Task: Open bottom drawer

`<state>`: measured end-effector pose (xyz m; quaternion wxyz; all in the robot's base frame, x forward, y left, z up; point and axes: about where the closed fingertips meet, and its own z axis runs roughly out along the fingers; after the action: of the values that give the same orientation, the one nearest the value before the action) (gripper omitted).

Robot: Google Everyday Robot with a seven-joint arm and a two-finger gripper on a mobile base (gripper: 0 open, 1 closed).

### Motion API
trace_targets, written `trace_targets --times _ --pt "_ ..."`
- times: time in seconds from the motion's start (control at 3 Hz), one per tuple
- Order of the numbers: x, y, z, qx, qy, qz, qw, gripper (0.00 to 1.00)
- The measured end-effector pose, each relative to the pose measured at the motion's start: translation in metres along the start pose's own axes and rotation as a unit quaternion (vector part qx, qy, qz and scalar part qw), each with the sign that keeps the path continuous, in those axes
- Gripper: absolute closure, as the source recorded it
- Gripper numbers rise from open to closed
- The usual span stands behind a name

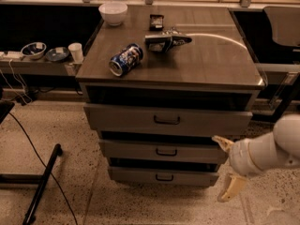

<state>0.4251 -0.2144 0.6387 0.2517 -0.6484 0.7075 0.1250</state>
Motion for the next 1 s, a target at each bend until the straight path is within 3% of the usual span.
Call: trace_targets --times 0.33,0.67,1.0 --pt "0.036 -0.006 0.040 0.036 -0.052 -0.018 0.9978 0.00" --pt "0.043 -0.001 0.053 0.030 -0.059 -0.047 0.9967 0.00" --pt "0.053 -0.013 0.083 0.036 -0.053 -0.080 0.9947 0.00"
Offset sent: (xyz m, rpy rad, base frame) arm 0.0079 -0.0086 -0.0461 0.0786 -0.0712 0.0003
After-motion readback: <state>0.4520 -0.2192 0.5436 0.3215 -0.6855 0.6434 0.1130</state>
